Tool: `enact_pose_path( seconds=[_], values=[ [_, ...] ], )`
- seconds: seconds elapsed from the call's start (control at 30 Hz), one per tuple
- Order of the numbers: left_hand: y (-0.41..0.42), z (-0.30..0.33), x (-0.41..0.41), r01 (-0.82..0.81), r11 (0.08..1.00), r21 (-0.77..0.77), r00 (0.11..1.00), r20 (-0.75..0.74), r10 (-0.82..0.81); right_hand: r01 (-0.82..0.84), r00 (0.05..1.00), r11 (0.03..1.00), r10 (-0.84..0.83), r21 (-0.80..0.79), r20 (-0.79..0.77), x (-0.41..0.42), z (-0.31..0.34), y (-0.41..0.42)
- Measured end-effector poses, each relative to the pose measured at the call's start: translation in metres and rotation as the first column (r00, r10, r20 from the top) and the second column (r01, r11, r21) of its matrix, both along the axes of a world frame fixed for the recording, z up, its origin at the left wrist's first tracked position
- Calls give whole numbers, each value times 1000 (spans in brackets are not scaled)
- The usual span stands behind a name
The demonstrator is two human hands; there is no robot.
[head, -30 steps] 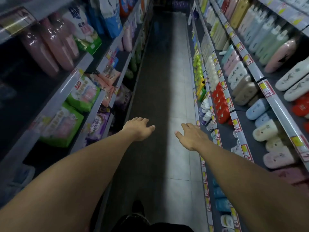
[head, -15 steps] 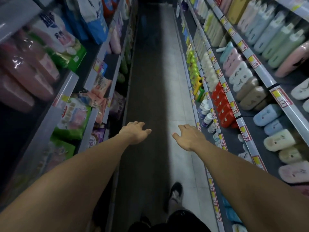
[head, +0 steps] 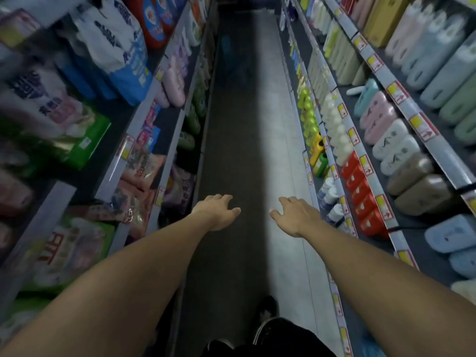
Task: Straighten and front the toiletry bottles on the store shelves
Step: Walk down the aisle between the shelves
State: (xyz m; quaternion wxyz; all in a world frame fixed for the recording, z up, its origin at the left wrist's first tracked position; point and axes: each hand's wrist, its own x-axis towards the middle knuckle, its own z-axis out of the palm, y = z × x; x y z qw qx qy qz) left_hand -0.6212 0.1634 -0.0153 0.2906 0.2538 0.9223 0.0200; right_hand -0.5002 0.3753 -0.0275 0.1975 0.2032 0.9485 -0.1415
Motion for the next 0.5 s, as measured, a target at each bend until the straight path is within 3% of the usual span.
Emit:
enact_pose_path(
  seconds=[0.23,0.5],
  values=[
    [83,7,-75,41,999,-17,997,-67,-42,-27,1000,999,27,21,12,-80,3,98],
    [126,5,-160,32,999,-32,997,-74,-35,-63,998,998,62,19,27,-157,0,146]
  ],
)
